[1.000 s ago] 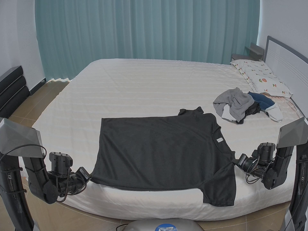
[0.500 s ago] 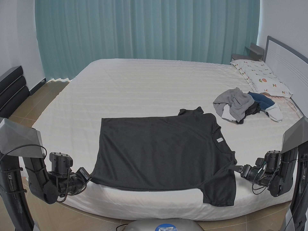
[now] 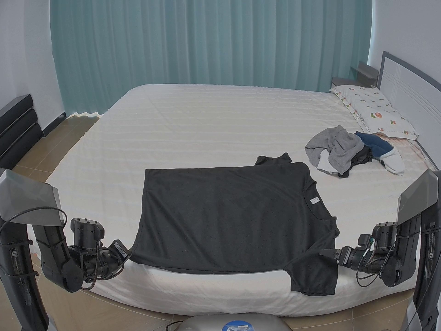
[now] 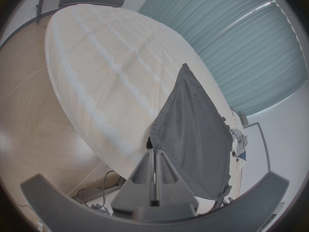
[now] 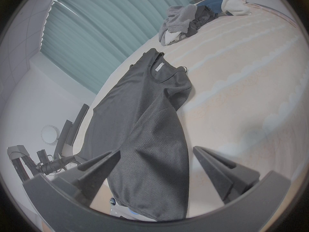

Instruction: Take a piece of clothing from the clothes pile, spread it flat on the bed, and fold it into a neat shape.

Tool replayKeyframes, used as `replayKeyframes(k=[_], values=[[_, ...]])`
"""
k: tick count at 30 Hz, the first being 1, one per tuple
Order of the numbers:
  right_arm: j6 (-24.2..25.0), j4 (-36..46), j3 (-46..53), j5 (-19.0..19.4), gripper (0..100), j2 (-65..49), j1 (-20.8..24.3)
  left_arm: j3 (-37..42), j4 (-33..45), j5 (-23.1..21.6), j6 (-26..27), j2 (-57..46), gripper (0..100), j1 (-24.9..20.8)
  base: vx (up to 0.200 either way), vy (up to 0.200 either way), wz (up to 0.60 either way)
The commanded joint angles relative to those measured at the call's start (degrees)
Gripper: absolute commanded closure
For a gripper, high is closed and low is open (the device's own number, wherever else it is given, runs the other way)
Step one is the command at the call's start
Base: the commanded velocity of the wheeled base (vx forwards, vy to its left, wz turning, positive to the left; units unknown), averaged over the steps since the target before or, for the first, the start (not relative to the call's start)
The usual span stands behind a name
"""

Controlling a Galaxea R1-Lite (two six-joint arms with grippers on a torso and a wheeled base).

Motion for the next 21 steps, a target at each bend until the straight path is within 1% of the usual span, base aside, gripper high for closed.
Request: replayKeyframes(k=[1,9,11,15,19,20,21], values=[[-0.2,-0.6,0.4,-0.2,100,0.4,-0.1,0.0,0.0,0.0,0.0,0.1,100,0.0,0.0,0.0,0.0],[-0.6,-0.6,3.5,-0.2,100,-1.4,-2.0,-0.1,0.0,-0.1,0.0,0.1,100,0.0,0.0,0.0,0.0],[-0.9,-0.6,4.8,-0.1,100,-3.0,-3.0,-0.1,0.0,-0.1,0.0,0.1,100,0.0,0.0,0.0,0.0],[-1.2,-0.6,8.4,0.2,100,-6.2,-3.3,-0.1,-0.1,0.0,0.1,-0.3,100,0.1,0.0,0.0,0.0],[-2.9,-0.6,9.7,0.6,100,-7.6,-3.3,0.1,0.2,0.6,2.9,-1.1,100,0.5,0.0,0.0,0.0],[-3.7,-0.6,10.4,0.4,100,-7.6,-3.0,0.3,0.1,1.0,4.6,-1.0,100,1.0,0.0,0.0,0.0],[-3.8,-0.6,10.6,0.4,100,-7.6,-3.0,0.4,0.0,1.0,4.7,-0.9,100,1.0,0.0,0.0,0.0]])
